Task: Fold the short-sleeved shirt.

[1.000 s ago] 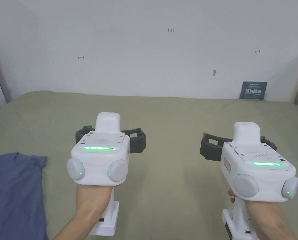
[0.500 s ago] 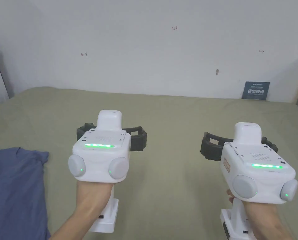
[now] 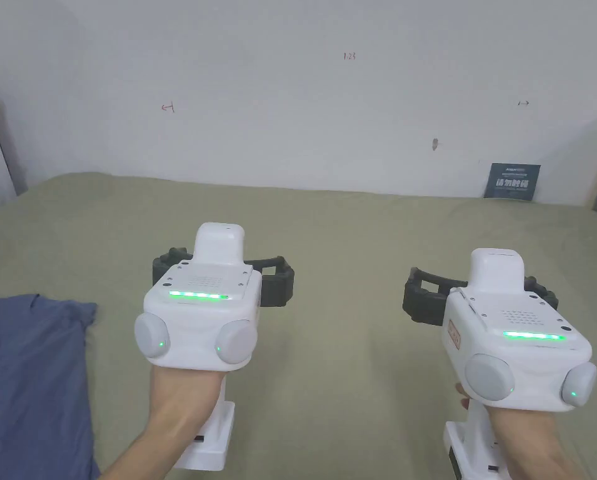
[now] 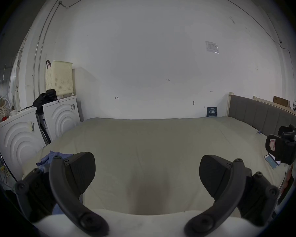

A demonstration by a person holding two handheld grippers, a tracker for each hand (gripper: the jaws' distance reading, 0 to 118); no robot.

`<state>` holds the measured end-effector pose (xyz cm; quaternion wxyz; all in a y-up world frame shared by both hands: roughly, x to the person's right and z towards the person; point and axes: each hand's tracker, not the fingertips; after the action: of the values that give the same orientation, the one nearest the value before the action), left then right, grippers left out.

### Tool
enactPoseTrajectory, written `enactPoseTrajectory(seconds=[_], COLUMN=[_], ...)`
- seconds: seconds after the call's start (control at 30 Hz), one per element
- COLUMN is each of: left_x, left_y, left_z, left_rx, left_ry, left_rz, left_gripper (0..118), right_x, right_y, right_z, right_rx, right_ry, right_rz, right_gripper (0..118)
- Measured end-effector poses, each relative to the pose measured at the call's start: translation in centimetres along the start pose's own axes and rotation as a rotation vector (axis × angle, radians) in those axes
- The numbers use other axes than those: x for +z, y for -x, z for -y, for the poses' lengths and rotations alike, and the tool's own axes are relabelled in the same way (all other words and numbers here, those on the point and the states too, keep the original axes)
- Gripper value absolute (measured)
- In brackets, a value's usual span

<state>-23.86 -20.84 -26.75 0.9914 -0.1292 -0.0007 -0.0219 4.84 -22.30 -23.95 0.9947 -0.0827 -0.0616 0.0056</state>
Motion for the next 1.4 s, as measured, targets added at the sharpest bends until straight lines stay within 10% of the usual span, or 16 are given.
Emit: enactPoseTrajectory(seconds=[1.4], left_x=[0.58], left_y=[-0.84], left_z=[-0.18], left_rx=[0.001], left_ry=[-0.006], left_rz=[0.023], left_gripper=[118], right_x=[0.42], right_y=[-0.31], right_z=[0.00], right_rx=[-0.027], right_ry=[-0.055], right_rz=[0.079], right_gripper=[118])
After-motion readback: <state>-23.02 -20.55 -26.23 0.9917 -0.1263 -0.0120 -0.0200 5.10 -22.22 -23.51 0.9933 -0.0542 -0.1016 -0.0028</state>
